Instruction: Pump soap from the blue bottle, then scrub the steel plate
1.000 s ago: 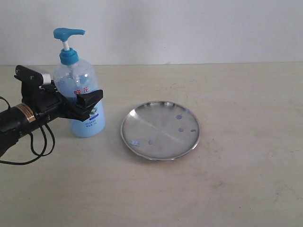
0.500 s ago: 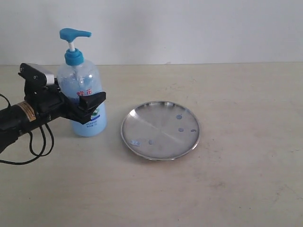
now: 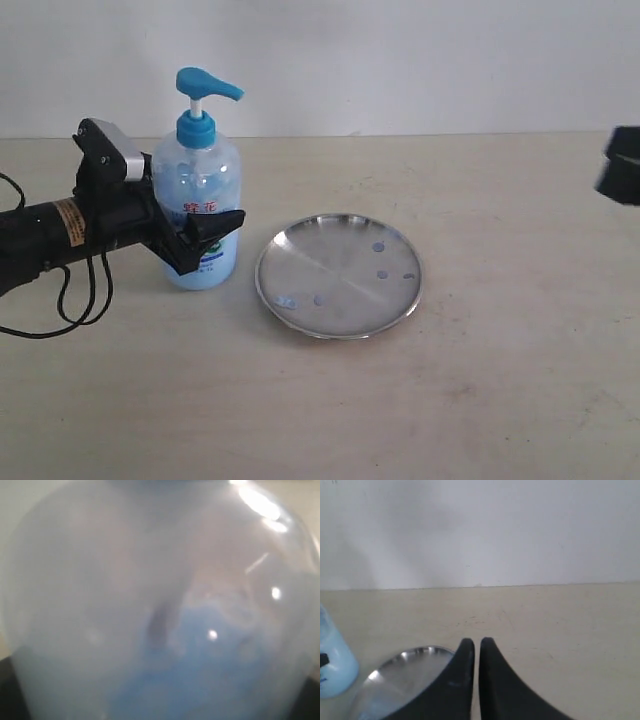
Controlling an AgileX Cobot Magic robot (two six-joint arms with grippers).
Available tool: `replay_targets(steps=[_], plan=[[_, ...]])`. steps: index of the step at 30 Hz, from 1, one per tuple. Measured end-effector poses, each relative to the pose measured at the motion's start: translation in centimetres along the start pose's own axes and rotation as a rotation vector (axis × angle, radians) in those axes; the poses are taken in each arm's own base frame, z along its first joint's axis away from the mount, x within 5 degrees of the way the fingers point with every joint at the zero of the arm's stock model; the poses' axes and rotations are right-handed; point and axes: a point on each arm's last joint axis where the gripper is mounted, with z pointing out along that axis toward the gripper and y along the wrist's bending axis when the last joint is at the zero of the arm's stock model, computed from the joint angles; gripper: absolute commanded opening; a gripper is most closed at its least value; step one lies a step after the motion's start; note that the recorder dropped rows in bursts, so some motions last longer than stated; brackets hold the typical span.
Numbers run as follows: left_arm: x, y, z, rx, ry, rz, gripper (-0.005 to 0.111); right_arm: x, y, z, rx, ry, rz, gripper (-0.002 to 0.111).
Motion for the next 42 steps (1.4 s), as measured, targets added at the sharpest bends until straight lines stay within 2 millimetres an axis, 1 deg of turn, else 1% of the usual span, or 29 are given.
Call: replay_targets(steps=[2, 3, 5, 6, 8, 10, 11, 14, 18, 20, 23, 27, 35, 39, 42], plan=[[0.0, 0.0, 0.1, 0.001, 0.007, 0.004, 0.004, -1.1, 0.4, 3.7, -0.01, 0.059, -0.087, 0.001], [-0.1, -0.1, 0.3, 0.005, 0.01, 0.007, 0.004, -1.3, 0.8, 5.2, -0.026, 0.081, -0.129, 0.001], [-0.3, -0.3, 0.5, 0.001, 0.016, 0.007, 0.004, -2.1, 2.1, 8.3, -0.072, 0.106, -0.2, 0.001], [-0.3, -0.4, 0.6, -0.002, 0.021, 0.003, 0.004, -2.5, 2.9, 9.3, -0.096, 0.103, -0.224, 0.001], [-0.5, -0.5, 0.8, -0.02, 0.033, -0.008, 0.004, -3.5, 5.2, 11.5, -0.165, 0.079, -0.267, 0.001], [-0.6, -0.6, 1.1, -0.035, 0.046, -0.019, 0.004, -4.3, 7.4, 13.0, -0.227, 0.055, -0.302, 0.001], [-0.7, -0.7, 1.3, -0.043, 0.052, -0.024, 0.004, -5.1, 8.8, 13.5, -0.263, 0.023, -0.319, 0.001], [-0.9, -0.8, 1.6, -0.047, 0.058, -0.024, 0.004, -6.4, 12.1, 14.6, -0.353, -0.049, -0.345, 0.001], [-0.9, -0.9, 1.7, -0.046, 0.058, -0.021, 0.004, -7.3, 15.0, 15.6, -0.415, -0.093, -0.359, 0.001], [-0.9, -0.9, 1.7, -0.048, 0.058, -0.02, 0.004, -6.9, 15.9, 16.1, -0.434, -0.085, -0.366, 0.001], [-0.9, -0.9, 1.7, -0.048, 0.058, -0.011, 0.004, -5.5, 17.0, 16.6, -0.46, -0.047, -0.377, 0.001], [-0.9, -0.9, 1.7, -0.048, 0.058, -0.009, 0.004, -3.7, 17.9, 17.2, -0.481, -0.004, -0.391, 0.001], [-0.9, -0.9, 1.7, -0.048, 0.058, -0.007, 0.004, -2.4, 18.2, 18.3, -0.498, 0.006, -0.392, 0.001], [-0.9, -0.9, 1.7, -0.048, 0.058, -0.005, 0.004, -2.8, 18.8, 18.9, -0.515, -0.04, -0.405, 0.001], [-0.9, -0.9, 1.7, -0.048, 0.059, -0.005, 0.004, -3.8, 19.1, 19.2, -0.509, -0.071, -0.436, 0.001]])
